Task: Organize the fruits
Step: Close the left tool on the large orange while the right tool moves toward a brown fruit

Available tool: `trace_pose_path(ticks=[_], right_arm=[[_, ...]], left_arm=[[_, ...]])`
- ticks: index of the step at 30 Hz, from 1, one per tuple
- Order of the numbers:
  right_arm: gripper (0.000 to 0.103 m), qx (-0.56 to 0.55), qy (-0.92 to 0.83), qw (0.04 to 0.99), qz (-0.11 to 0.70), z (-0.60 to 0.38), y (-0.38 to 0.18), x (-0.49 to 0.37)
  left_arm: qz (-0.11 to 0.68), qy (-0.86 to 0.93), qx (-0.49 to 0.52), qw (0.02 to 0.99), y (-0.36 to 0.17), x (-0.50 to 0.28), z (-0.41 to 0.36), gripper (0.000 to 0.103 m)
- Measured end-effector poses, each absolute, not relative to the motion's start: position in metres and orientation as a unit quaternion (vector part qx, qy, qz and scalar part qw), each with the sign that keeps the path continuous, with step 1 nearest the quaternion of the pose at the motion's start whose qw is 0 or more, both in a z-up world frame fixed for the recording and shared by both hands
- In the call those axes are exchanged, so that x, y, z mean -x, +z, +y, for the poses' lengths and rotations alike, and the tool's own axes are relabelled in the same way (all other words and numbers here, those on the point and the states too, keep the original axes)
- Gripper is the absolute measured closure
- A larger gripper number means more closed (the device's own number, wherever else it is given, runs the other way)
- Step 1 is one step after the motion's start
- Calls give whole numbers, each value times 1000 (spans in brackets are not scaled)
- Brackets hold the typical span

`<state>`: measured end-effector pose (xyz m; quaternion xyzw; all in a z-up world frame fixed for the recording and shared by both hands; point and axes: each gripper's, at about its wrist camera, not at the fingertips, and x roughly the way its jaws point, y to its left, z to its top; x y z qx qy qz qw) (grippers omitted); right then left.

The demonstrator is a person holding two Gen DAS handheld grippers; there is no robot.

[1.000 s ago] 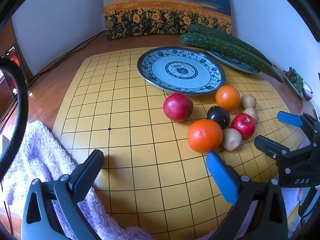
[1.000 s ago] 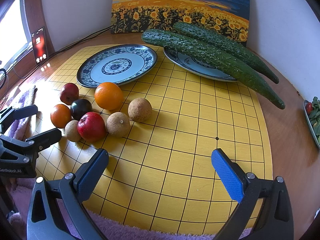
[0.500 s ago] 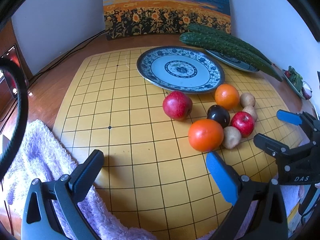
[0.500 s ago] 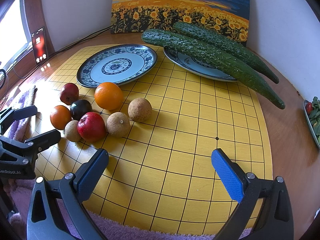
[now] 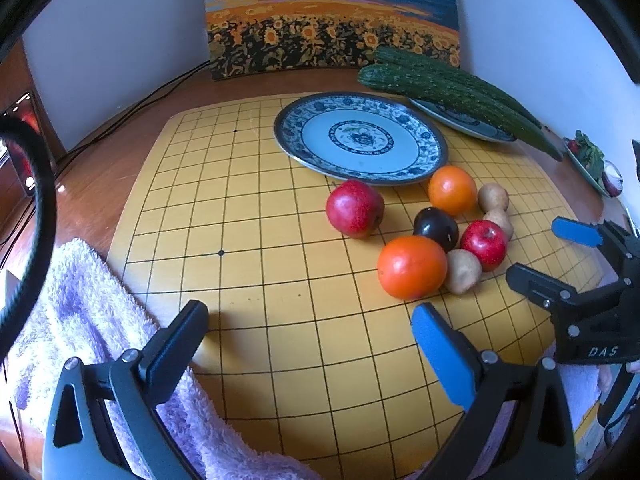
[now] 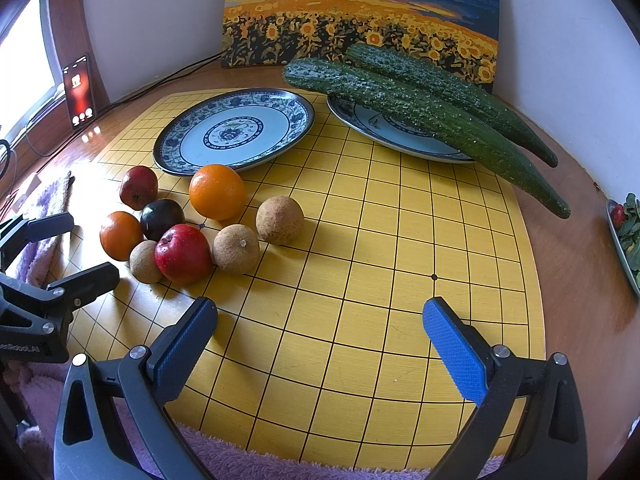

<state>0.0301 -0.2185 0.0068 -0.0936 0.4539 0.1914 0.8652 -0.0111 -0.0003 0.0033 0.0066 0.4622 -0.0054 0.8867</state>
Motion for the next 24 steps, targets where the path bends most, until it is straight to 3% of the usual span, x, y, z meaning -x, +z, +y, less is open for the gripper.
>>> trace_pose_path(ticks=[10, 16, 24], right_arm=[[1, 96, 198, 864, 454, -217, 7, -29], [13, 89, 220, 857, 457, -219, 13, -26], [19, 90, 226, 863, 442, -224, 23, -20]], left_arm=[[457, -8, 32, 889, 17, 16, 2, 6], [440, -21, 22, 897, 36, 17, -12, 7], [449, -21, 32, 892, 32, 0, -21, 23]])
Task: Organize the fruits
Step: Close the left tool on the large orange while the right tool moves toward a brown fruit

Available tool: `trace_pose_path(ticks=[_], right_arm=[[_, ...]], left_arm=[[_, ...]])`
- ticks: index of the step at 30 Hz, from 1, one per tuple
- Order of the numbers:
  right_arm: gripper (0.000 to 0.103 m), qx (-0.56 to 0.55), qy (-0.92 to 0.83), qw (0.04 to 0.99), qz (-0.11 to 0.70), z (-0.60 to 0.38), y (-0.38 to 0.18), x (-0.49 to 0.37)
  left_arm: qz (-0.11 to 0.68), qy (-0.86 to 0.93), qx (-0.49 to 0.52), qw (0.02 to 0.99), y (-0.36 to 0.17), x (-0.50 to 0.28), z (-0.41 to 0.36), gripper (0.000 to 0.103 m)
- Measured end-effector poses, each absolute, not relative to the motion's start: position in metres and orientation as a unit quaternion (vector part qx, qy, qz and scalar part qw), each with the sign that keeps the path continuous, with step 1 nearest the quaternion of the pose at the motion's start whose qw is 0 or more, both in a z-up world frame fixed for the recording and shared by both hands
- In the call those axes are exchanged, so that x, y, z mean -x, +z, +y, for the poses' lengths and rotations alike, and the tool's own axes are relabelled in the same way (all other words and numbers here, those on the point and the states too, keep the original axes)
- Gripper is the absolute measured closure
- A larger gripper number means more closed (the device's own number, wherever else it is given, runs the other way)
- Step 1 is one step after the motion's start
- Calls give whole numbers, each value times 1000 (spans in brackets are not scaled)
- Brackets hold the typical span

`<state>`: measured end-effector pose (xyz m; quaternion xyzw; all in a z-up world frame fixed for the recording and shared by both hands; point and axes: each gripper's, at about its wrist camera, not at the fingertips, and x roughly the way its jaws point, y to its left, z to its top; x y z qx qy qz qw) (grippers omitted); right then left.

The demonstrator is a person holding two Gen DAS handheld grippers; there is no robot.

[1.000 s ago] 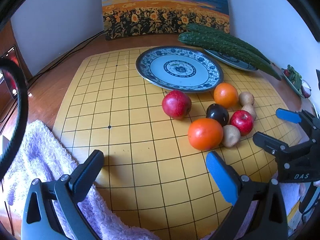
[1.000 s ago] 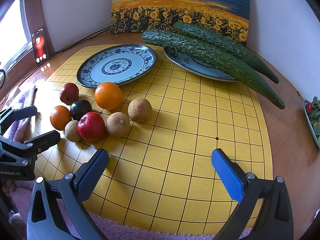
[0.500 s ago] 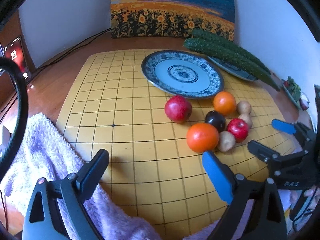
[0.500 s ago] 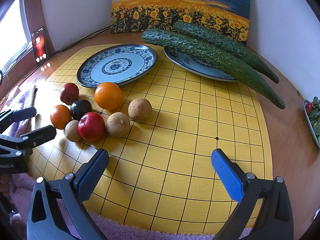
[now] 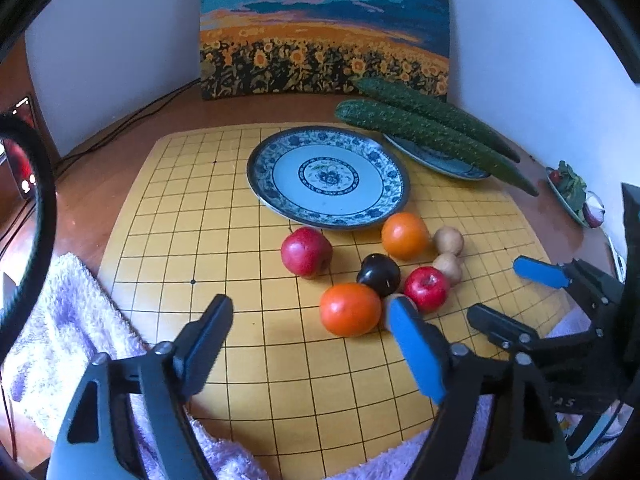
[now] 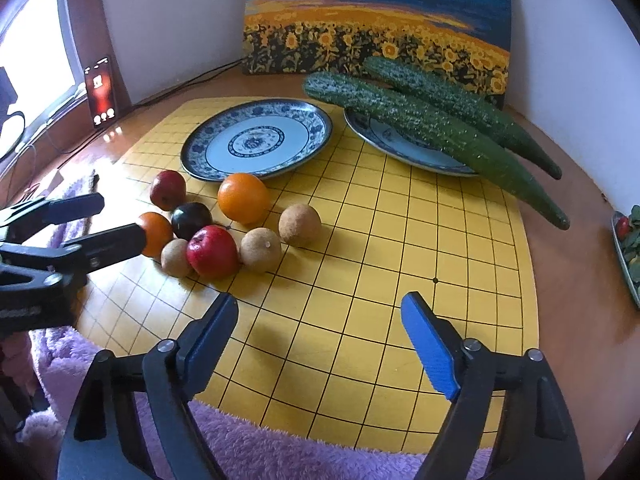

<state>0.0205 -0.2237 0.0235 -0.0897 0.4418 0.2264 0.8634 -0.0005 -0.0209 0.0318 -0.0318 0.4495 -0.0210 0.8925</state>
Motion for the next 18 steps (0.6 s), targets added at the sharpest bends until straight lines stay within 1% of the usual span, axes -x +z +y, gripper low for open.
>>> trace_pose_path(ticks=[2, 5, 9, 12, 14, 18], right_arm=[[20, 86, 227, 864, 441, -225, 24, -21], [23, 82, 231, 863, 442, -224, 23, -20], [27, 78, 233, 861, 444, -224, 22, -21], [29, 75, 235, 860, 447, -224, 21, -21], [29, 74, 236, 860, 447, -224, 21, -21], [29, 73, 239, 860, 446, -222, 22, -20]], left_arm=[[452, -22, 36, 891, 30, 1, -20, 27], [454, -25, 35, 890, 29, 1, -22, 32], [459, -33, 38, 887, 26, 1, -26, 33], [458, -37, 44, 887, 26, 1, -26, 36], [458, -38, 47, 887, 25, 1, -25, 40], [462, -43, 62, 884, 23, 2, -22, 46]])
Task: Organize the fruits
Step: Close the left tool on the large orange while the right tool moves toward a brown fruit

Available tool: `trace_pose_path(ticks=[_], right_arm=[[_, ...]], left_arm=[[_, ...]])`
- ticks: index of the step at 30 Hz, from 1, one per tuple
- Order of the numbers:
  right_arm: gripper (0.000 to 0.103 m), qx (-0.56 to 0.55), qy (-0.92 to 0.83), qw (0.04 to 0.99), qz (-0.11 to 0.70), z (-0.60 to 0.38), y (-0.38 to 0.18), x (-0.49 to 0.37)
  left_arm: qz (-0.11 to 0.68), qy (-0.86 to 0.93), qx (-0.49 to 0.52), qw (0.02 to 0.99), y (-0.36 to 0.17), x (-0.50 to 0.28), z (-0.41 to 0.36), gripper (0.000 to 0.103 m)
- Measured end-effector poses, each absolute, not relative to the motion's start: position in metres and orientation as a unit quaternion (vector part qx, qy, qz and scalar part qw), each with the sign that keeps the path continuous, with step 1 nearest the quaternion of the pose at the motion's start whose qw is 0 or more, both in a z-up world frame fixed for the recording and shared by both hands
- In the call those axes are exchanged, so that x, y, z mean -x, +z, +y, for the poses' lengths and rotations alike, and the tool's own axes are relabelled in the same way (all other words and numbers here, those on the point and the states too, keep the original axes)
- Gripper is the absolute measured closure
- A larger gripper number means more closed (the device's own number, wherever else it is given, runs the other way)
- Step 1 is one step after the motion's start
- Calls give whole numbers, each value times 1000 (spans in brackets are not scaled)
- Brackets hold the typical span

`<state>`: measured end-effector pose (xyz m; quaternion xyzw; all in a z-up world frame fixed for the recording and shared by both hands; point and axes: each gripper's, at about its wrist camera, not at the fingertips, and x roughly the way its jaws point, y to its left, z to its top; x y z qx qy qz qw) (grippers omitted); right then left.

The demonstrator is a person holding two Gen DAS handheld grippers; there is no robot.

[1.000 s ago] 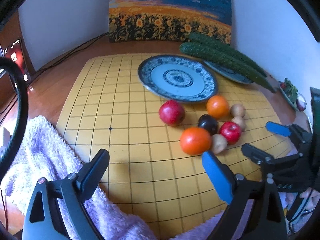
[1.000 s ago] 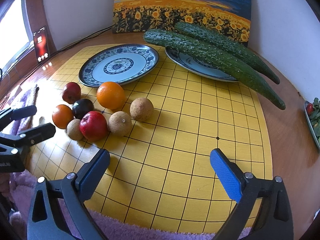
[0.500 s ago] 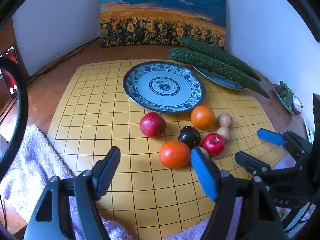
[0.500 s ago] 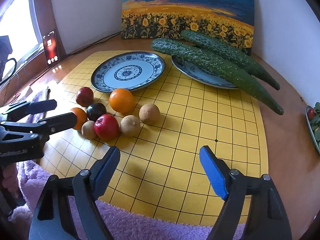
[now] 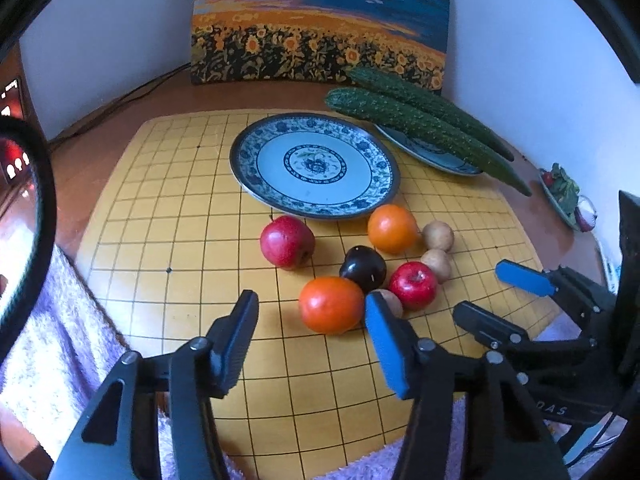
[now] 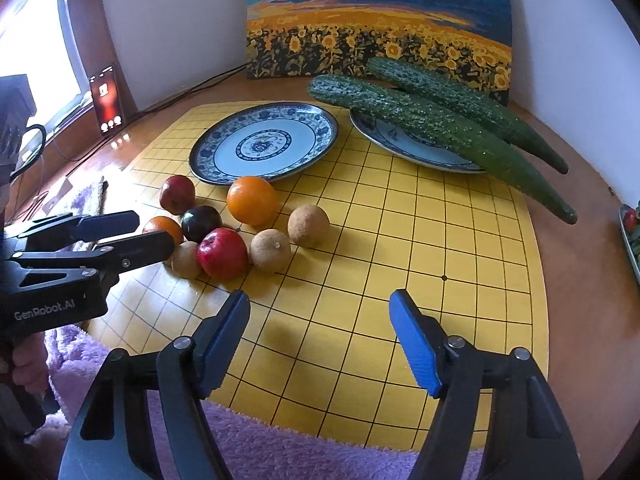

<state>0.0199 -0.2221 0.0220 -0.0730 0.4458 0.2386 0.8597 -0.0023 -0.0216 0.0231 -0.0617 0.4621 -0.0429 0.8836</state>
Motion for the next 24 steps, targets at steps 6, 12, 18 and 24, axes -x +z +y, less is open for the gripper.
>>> trace_pose_path(ticks=[6, 12, 18, 24], right_arm=[[31, 73, 240, 857, 450, -220, 21, -20], [32, 73, 240, 855, 454, -218, 21, -18], [39, 74, 241, 856, 452, -216, 23, -19], [56, 57, 228, 858, 457, -221, 24, -26]], left_arm=[[461, -52, 65, 884, 23, 3, -23, 50], [464, -68, 72, 881, 21, 2, -26, 66], [464, -72, 77, 880, 23, 6, -23, 66], [457, -55, 78, 884, 28, 12, -11, 66]])
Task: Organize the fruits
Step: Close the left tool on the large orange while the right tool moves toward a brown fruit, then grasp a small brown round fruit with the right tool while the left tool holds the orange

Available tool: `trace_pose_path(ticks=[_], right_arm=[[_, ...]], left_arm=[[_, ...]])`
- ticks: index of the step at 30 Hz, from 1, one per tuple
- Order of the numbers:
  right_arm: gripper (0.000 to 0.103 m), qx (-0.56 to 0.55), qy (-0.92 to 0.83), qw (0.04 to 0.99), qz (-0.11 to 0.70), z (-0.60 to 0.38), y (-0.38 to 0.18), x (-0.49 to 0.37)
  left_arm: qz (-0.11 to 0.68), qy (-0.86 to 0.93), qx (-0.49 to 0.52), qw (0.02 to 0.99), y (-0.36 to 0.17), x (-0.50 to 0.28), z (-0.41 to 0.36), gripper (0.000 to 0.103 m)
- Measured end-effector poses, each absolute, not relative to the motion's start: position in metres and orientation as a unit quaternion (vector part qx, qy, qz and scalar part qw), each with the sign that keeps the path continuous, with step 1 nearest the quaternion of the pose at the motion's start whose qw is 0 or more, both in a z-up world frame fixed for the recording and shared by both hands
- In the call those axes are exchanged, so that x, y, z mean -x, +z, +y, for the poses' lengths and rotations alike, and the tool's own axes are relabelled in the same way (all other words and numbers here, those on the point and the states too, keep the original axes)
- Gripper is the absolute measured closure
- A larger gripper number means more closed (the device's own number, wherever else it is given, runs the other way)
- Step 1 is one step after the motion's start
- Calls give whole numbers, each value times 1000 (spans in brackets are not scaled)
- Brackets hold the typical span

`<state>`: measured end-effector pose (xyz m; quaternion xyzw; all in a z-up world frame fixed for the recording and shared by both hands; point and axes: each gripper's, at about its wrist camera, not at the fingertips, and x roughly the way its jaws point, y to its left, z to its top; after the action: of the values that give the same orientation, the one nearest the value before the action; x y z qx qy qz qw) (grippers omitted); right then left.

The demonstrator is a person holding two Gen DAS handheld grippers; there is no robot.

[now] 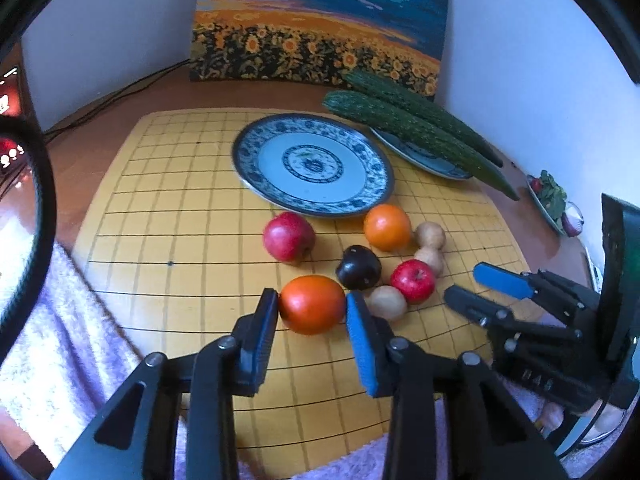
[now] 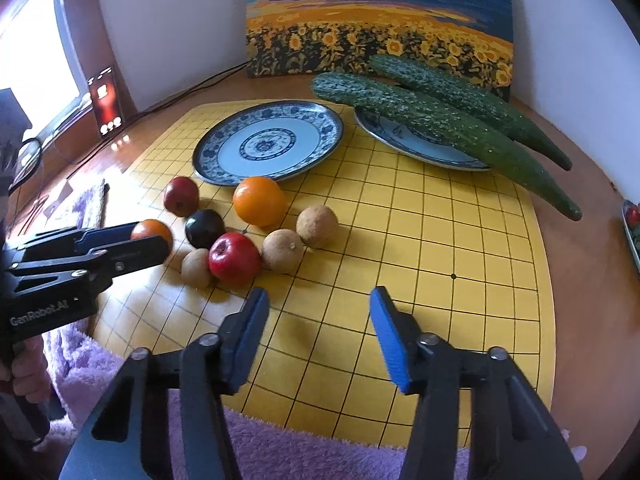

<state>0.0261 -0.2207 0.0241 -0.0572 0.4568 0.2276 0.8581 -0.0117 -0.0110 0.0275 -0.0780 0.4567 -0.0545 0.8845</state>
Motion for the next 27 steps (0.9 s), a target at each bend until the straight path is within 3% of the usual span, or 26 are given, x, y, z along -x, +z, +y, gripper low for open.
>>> trace_pose_path(ticks=[27], right_arm=[[61, 18, 205, 861, 464, -197, 32, -58]], left_arm=[[445, -28, 89, 891, 36, 10, 16, 66]])
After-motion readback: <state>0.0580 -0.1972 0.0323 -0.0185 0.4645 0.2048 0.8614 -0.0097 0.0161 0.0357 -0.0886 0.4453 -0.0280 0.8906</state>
